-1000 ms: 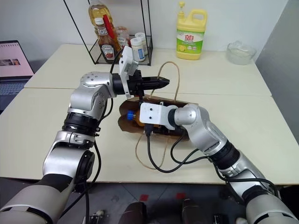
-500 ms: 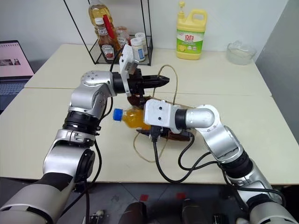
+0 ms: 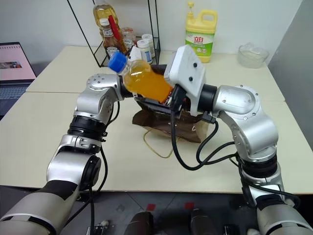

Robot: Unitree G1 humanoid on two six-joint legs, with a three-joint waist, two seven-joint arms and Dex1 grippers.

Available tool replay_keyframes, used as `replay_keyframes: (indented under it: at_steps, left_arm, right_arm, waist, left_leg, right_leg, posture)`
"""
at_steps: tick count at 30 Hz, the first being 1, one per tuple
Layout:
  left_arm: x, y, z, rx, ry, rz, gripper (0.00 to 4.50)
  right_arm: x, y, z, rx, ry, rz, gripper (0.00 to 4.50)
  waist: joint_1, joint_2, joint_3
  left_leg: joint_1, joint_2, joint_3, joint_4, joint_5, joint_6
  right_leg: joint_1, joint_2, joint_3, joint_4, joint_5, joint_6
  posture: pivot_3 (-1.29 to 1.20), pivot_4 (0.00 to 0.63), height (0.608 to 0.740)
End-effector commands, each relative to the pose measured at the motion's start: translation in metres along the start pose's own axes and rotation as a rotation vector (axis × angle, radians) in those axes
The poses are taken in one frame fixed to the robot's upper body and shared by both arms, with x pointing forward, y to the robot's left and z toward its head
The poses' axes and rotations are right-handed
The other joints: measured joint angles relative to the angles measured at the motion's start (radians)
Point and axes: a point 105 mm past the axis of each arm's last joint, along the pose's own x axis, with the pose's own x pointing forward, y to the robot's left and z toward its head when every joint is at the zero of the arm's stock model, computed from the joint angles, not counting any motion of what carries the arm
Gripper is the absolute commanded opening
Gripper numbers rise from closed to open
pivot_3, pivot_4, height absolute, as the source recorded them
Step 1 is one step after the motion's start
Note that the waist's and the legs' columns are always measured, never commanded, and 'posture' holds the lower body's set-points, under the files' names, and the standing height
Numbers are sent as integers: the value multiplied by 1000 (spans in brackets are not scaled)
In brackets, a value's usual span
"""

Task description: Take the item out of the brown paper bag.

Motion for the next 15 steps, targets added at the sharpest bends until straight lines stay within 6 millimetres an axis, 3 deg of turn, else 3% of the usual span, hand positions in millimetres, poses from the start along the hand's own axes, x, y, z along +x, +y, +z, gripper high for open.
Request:
replay_keyframes:
  at_steps: [1,11,14,15]
  left_arm:
    - [3,2,12,51,-17,3,0]
    - [2,2,9,55,-11,9,0]
    - [1,3,10,56,-12,15,0]
    - [0,3,10,56,-11,17,0]
  right_arm:
    - [-14,-10,35,-25,-88,-67,3099]
    - [-67,-54,50,9,-14,-280,3099]
    - [-99,-71,32,-73,149,-381,3099]
    - [-115,-77,17,-110,250,-410,3099]
  waist:
    - [0,0,0]
    - [5,3,2]
    - [9,3,2]
    - [13,3,2]
  left_leg:
    - [0,0,0,0,0,1]
    - [-1,0,0,0,-2,3]
    - [-2,0,0,0,-2,3]
    - [-2,0,0,-1,-2,3]
  right_leg:
    - [0,0,0,0,0,0]
    - [-1,0,0,0,0,0]
    - [-1,0,0,-1,0,0]
    - [-1,0,0,-3,0,0]
  posture:
    - [0,150,740]
    - [0,150,740]
    - [0,150,740]
    - [0,150,740]
